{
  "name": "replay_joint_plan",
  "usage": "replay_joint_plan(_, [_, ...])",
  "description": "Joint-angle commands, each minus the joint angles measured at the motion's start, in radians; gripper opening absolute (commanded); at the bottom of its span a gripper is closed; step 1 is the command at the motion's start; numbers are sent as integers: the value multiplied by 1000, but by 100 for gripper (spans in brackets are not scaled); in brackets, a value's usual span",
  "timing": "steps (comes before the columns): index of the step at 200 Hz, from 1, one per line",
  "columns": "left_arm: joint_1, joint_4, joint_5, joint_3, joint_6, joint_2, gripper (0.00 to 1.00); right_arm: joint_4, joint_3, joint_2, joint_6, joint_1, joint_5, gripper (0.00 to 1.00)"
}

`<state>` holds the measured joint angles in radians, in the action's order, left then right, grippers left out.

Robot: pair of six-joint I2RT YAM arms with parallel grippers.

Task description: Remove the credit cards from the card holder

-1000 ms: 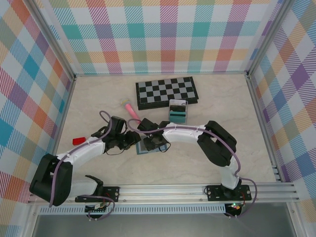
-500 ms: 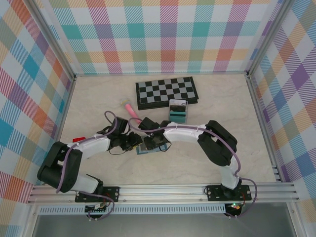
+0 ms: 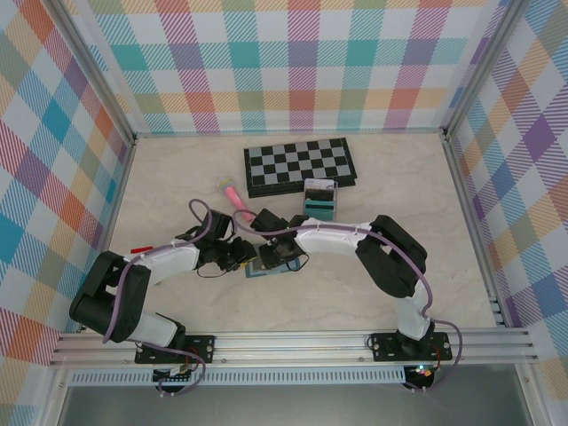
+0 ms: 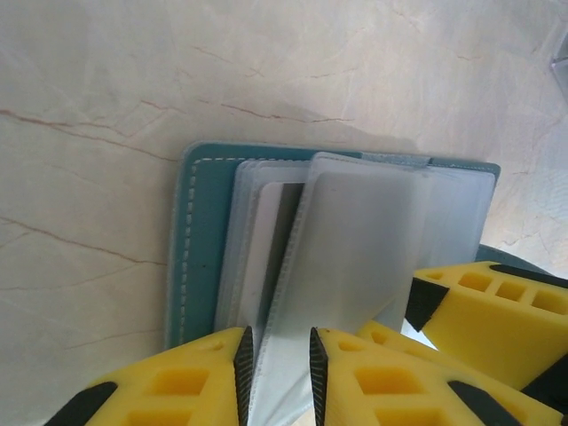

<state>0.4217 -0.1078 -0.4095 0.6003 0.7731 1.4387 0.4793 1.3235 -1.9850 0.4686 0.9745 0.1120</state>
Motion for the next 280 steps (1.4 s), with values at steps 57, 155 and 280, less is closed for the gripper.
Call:
replay_joint_plan(57, [16, -11, -14, 12, -26, -36, 25, 31, -58, -34, 32, -16, -33, 35])
replay_joint_plan(155, [17, -40, 15, 26, -37, 1, 28, 39, -59, -55, 47, -25, -44, 30])
replay_joint_plan(280, [27, -18, -51, 47, -60, 30, 26, 32, -59, -49, 48, -30, -67, 30])
